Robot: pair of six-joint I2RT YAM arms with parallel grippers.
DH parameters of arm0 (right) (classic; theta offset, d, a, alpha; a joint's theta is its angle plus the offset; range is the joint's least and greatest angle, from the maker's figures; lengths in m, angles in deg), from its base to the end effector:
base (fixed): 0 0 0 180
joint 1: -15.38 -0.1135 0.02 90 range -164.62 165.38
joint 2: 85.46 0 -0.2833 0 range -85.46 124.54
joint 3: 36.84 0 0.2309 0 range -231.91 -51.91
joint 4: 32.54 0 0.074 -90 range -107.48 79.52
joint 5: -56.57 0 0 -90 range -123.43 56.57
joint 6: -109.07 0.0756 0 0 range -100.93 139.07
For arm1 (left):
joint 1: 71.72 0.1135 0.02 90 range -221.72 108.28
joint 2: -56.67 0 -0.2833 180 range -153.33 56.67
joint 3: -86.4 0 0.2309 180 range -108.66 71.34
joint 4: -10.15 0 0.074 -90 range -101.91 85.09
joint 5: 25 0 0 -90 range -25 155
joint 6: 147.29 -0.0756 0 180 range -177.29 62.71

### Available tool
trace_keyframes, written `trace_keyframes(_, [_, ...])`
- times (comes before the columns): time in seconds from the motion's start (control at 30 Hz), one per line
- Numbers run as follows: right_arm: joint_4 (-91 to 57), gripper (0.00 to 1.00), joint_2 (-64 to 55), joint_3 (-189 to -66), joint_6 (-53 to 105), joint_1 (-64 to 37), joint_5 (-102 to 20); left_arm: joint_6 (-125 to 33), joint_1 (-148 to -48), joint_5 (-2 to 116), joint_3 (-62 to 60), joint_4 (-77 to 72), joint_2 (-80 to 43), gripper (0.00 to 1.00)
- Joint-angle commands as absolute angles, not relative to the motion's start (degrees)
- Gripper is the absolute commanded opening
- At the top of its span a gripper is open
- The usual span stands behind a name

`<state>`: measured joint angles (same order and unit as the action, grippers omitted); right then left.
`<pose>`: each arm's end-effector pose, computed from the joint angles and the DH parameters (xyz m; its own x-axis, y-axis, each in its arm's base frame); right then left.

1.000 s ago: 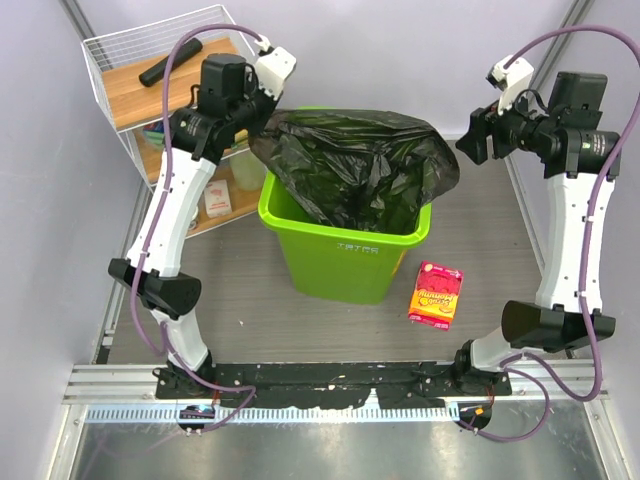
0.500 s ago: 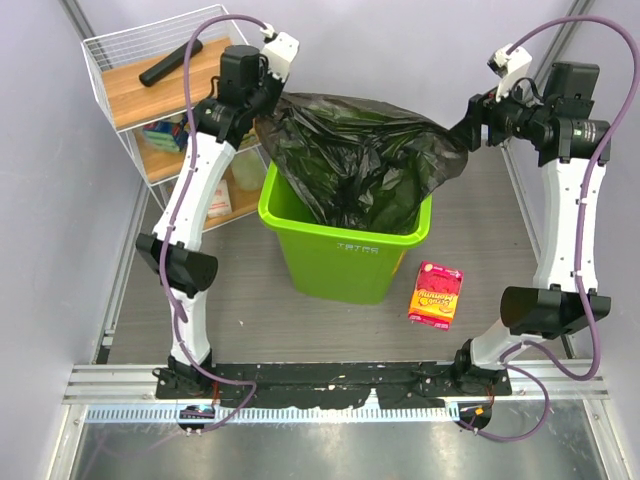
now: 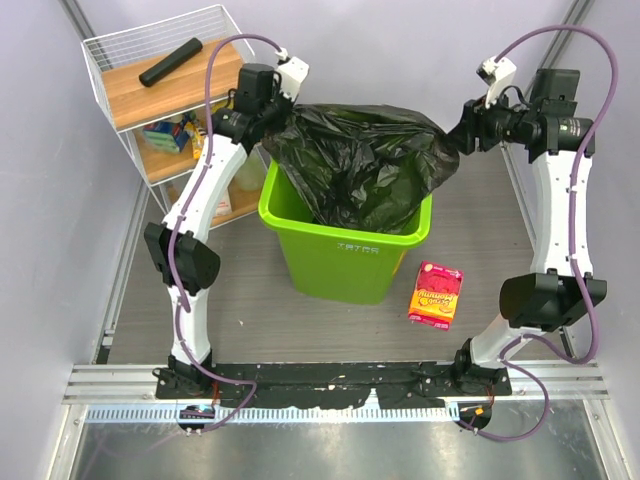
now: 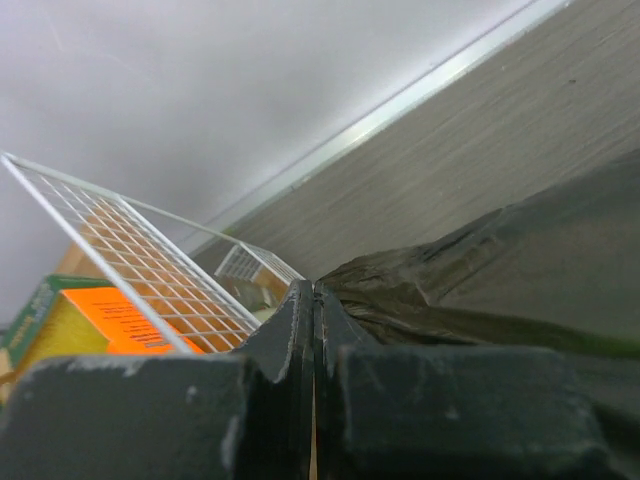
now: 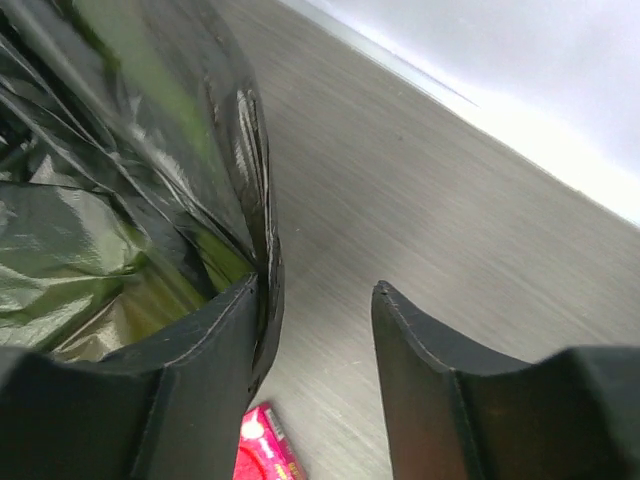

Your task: Put the trash bags into the trash bin

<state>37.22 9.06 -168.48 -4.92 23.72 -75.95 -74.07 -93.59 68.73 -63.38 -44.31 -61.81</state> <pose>0.3395 0.0019 0.4653 -0.3021 -0.2586 -0.9175 -0.6338 0.7735 -0.0093 0.4564 -0.1779 0.4237 -0.2582 0.4141 -0.8729 0.4081 0.8657 0.2899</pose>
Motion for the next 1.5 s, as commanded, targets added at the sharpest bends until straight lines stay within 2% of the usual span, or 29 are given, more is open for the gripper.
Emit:
trace_keyframes(0.0, [35.7, 0.41, 9.5, -166.4, -5.8, 23.3, -77.8, -75.1, -93.0, 67.4, -58.8, -40.8, -56.4, 0.00])
trace_keyframes(0.13, [35.8, 0.16, 9.2, -164.4, -6.7, 23.3, -77.9, -75.8, -92.9, 67.3, -54.3, -40.3, -54.4, 0.00])
trace_keyframes(0.2, [35.8, 0.10, 8.4, -163.1, -7.3, 23.3, -77.8, -76.2, -92.7, 67.0, -51.8, -39.5, -53.0, 0.00])
trace_keyframes(0.4, [35.0, 0.02, 5.2, -158.4, -8.9, 23.3, -76.5, -77.2, -92.6, 66.6, -47.8, -39.6, -50.0, 0.00])
trace_keyframes(0.73, [34.0, 0.02, -0.3, -152.2, -9.7, 23.3, -74.5, -80.8, -92.1, 65.7, -44.2, -43.8, -46.5, 0.02])
trace_keyframes(0.93, [38.0, 0.11, -3.8, -153.2, -14.1, 23.3, -70.9, -83.4, -91.8, 65.3, -43.6, -48.5, -45.2, 0.10])
trace_keyframes(1.0, [40.2, 0.22, -4.9, -153.7, -16.9, 23.3, -69.4, -84.0, -91.8, 63.5, -42.8, -49.3, -44.1, 0.12])
trace_keyframes(1.03, [41.0, 0.31, -5.9, -153.8, -18.2, 23.3, -68.9, -84.3, -91.8, 63.2, -42.7, -49.6, -43.8, 0.12])
trace_keyframes(1.07, [42.9, 0.35, -6.4, -153.9, -20.5, 23.3, -68.4, -84.4, -91.8, 62.9, -42.7, -50.0, -43.7, 0.13])
trace_keyframes(1.1, [43.7, 0.43, -7.5, -153.5, -22.1, 23.3, -68.3, -84.5, -91.8, 62.7, -42.7, -50.7, -43.6, 0.13])
trace_keyframes(1.2, [47.0, 0.57, -9.7, -152.5, -26.9, 23.3, -69.0, -84.7, -91.8, 62.1, -43.4, -52.9, -43.4, 0.13])
trace_keyframes(1.37, [45.5, 0.64, -12.7, -149.2, -27.4, 23.2, -71.4, -85.5, -91.8, 61.0, -43.7, -56.4, -42.7, 0.18])
trace_keyframes(1.47, [44.7, 0.65, -12.8, -148.5, -26.4, 23.2, -72.5, -85.9, -91.8, 60.8, -43.7, -58.2, -41.8, 0.28])
